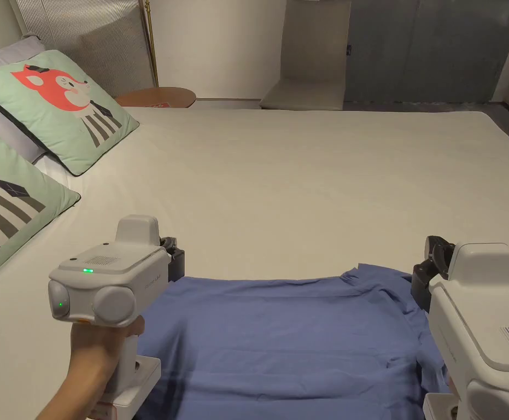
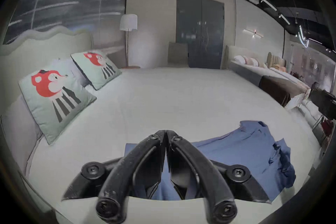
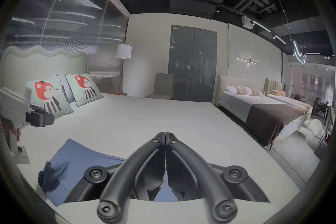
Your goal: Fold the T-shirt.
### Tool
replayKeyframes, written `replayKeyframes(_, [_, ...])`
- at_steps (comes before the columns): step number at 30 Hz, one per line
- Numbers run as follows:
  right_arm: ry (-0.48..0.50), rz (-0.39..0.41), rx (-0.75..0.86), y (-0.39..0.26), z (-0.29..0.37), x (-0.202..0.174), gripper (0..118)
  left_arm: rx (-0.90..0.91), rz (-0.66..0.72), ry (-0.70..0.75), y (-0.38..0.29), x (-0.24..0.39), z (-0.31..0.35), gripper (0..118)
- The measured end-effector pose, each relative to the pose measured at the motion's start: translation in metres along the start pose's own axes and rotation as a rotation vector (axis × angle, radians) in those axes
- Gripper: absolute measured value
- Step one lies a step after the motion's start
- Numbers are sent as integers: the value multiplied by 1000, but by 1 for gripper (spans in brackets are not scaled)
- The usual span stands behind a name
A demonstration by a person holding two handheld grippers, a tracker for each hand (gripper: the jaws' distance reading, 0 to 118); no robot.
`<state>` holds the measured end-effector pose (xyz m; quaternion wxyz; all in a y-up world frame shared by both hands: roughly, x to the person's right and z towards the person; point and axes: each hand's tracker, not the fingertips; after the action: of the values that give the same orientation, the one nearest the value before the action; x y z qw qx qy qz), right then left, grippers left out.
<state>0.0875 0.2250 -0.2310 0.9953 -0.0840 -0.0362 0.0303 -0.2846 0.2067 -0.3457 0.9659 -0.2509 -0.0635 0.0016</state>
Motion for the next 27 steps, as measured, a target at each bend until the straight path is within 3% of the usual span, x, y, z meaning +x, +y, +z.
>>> replayKeyframes(4, [3, 7, -25, -2, -26, -1, 1, -148, 57, -10, 7, -27, -57, 0])
replayKeyframes(6, [4, 7, -44, -5, -40, -1, 1, -219, 96, -12, 7, -42, -87, 11])
replayKeyframes(9, [11, 10, -73, -8, -59, -3, 1, -336, 75, 1, 0, -57, -124, 84])
replayKeyframes(10, [14, 14, -82, -9, -66, -4, 1, -371, 65, 10, -4, -61, -139, 102])
replayKeyframes(11, [17, 15, -92, -11, -72, -4, 1, -392, 55, 25, -8, -64, -150, 103])
replayKeyframes(15, [29, 16, -122, -18, -94, -5, 1, -446, 21, 61, -22, -69, -177, 93])
replayKeyframes(19, [27, 11, -138, -24, -105, 0, 1, -475, -7, 75, -35, -65, -189, 21])
replayKeyframes(21, [24, 9, -144, -22, -104, 0, 1, -471, -24, 47, -40, -61, -186, 5])
replayKeyframes(27, [17, 3, -169, -23, -106, 9, 1, -376, -31, 78, -33, -57, -166, 4])
